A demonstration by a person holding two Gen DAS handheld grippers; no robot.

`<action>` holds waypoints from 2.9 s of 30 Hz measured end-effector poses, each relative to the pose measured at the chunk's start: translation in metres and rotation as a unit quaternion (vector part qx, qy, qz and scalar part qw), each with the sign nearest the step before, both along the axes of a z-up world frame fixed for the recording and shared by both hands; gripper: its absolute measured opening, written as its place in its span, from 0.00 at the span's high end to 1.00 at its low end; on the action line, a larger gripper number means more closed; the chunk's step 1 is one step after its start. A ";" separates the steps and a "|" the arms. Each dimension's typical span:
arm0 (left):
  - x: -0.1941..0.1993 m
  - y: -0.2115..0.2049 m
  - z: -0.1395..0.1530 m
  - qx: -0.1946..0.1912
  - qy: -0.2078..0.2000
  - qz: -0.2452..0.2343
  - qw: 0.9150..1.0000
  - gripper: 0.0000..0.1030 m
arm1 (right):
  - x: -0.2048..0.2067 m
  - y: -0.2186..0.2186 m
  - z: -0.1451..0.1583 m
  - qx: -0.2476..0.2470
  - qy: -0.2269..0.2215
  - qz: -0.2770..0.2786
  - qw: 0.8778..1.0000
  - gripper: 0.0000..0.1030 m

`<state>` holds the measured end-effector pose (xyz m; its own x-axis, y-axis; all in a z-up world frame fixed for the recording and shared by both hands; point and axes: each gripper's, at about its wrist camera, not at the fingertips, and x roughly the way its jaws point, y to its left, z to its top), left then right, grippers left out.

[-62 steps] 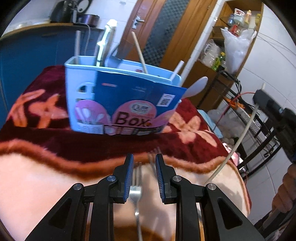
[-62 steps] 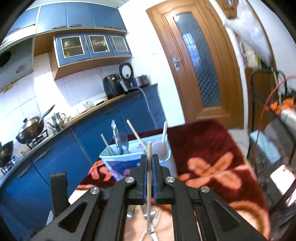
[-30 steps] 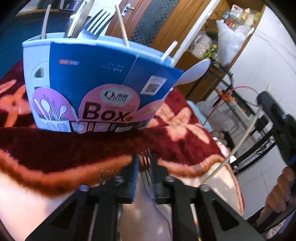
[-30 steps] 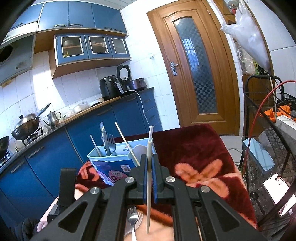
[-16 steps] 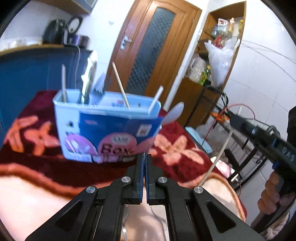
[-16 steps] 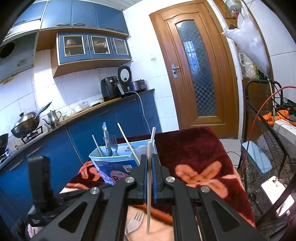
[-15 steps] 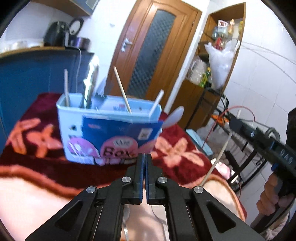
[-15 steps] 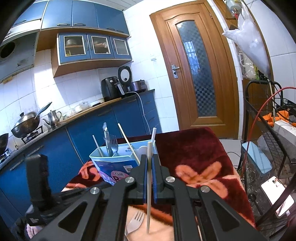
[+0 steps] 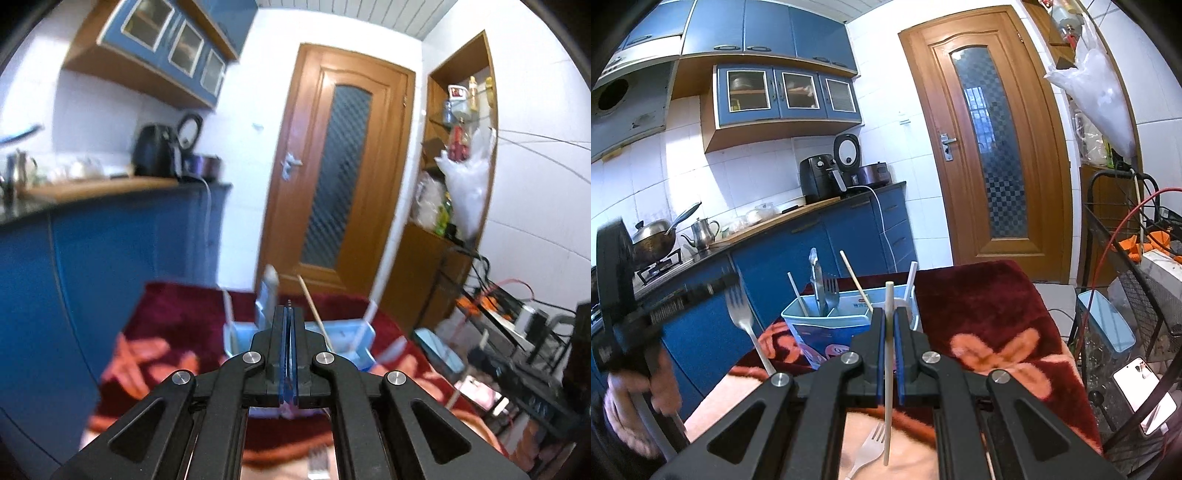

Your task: Organize utensils

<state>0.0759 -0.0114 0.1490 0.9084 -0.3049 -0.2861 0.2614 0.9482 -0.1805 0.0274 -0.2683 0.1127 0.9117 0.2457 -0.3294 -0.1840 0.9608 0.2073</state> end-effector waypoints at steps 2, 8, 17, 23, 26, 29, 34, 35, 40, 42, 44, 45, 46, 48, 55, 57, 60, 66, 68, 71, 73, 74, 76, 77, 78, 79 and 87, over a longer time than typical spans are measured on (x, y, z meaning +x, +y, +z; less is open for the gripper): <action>0.002 0.006 0.014 0.010 -0.016 0.018 1.000 0.99 | 0.000 0.002 0.000 -0.001 0.000 0.002 1.000 0.94; 0.017 0.022 0.055 0.039 -0.067 0.078 0.994 0.99 | 0.001 0.004 0.003 -0.006 -0.002 0.004 1.000 0.94; 0.051 0.016 0.070 0.109 -0.109 0.137 0.978 0.99 | 0.007 0.008 0.007 -0.013 -0.004 0.004 1.000 0.94; 0.074 0.007 0.051 0.139 -0.096 0.143 0.975 0.99 | 0.013 0.011 0.021 -0.019 -0.016 0.005 1.000 0.94; 0.081 0.003 0.039 0.146 -0.082 0.136 0.977 0.99 | 0.019 0.015 0.032 -0.025 -0.029 0.004 0.999 0.94; 0.086 -0.002 0.028 0.154 -0.070 0.128 0.977 0.99 | 0.026 0.019 0.048 -0.034 -0.048 0.000 0.998 0.94; 0.093 -0.006 0.010 0.152 -0.052 0.115 0.980 0.99 | 0.046 0.023 0.072 -0.034 -0.075 -0.011 0.996 0.94; 0.095 -0.005 0.007 0.149 -0.049 0.113 0.981 0.99 | 0.051 0.024 0.076 -0.032 -0.079 -0.012 0.996 0.94; 0.101 -0.007 -0.007 0.139 -0.035 0.099 0.985 0.99 | 0.079 0.034 0.080 -0.038 -0.095 -0.022 0.995 0.94; 0.102 -0.008 -0.011 0.136 -0.031 0.094 0.986 0.99 | 0.091 0.039 0.074 -0.048 -0.093 -0.027 0.994 0.94; 0.103 -0.010 -0.015 0.133 -0.028 0.089 0.987 0.99 | 0.101 0.044 0.066 -0.061 -0.090 -0.032 0.994 0.94; 0.104 -0.010 -0.018 0.132 -0.026 0.087 0.987 0.99 | 0.104 0.046 0.064 -0.065 -0.087 -0.034 0.993 0.94; 0.104 -0.011 -0.020 0.130 -0.023 0.084 0.988 0.99 | 0.109 0.046 0.059 -0.069 -0.082 -0.036 0.994 0.94; 0.106 -0.011 -0.023 0.125 -0.018 0.081 0.989 0.98 | 0.117 0.045 0.051 -0.069 -0.066 -0.038 0.995 0.94; 0.108 -0.015 -0.034 0.121 -0.004 0.070 0.990 0.98 | 0.133 0.044 0.025 -0.071 -0.010 -0.032 0.997 0.94; 0.108 -0.016 -0.037 0.120 -0.001 0.070 0.990 0.98 | 0.134 0.046 0.019 -0.077 0.001 -0.030 0.997 0.94; 0.109 -0.019 -0.040 0.117 0.006 0.067 0.991 0.98 | 0.136 0.046 0.012 -0.079 0.015 -0.026 0.996 0.94; 0.112 -0.018 -0.044 0.098 0.031 0.061 0.993 0.94 | 0.139 0.043 0.003 -0.063 0.037 -0.016 0.997 0.93; 0.110 -0.018 -0.043 0.093 0.037 0.057 0.993 0.94 | 0.139 0.043 0.002 -0.055 0.040 -0.011 0.998 0.88; 0.106 -0.018 -0.042 0.087 0.042 0.053 0.994 0.92 | 0.136 0.042 0.002 -0.049 0.039 -0.007 0.998 0.82; 0.103 -0.018 -0.040 0.083 0.045 0.051 0.994 0.92 | 0.133 0.040 0.002 -0.043 0.038 -0.006 0.998 0.82; 0.101 -0.017 -0.038 0.080 0.046 0.050 0.994 0.92 | 0.132 0.040 0.003 -0.041 0.038 -0.005 0.998 0.82; 0.098 -0.016 -0.036 0.074 0.050 0.047 0.995 0.91 | 0.127 0.039 0.005 -0.038 0.033 -0.003 0.999 0.81; 0.096 -0.015 -0.035 0.072 0.051 0.045 0.995 0.91 | 0.125 0.039 0.006 -0.037 0.031 -0.003 0.999 0.81; 0.094 -0.014 -0.034 0.070 0.051 0.044 0.995 0.91 | 0.123 0.038 0.008 -0.033 0.028 -0.002 0.999 0.81; 0.091 -0.014 -0.033 0.069 0.051 0.043 0.995 0.91 | 0.120 0.038 0.009 -0.030 0.026 -0.002 0.999 0.81; 0.064 -0.010 -0.027 0.062 0.052 0.036 0.996 0.91 | 0.089 0.034 0.022 -0.010 0.002 0.001 1.000 0.80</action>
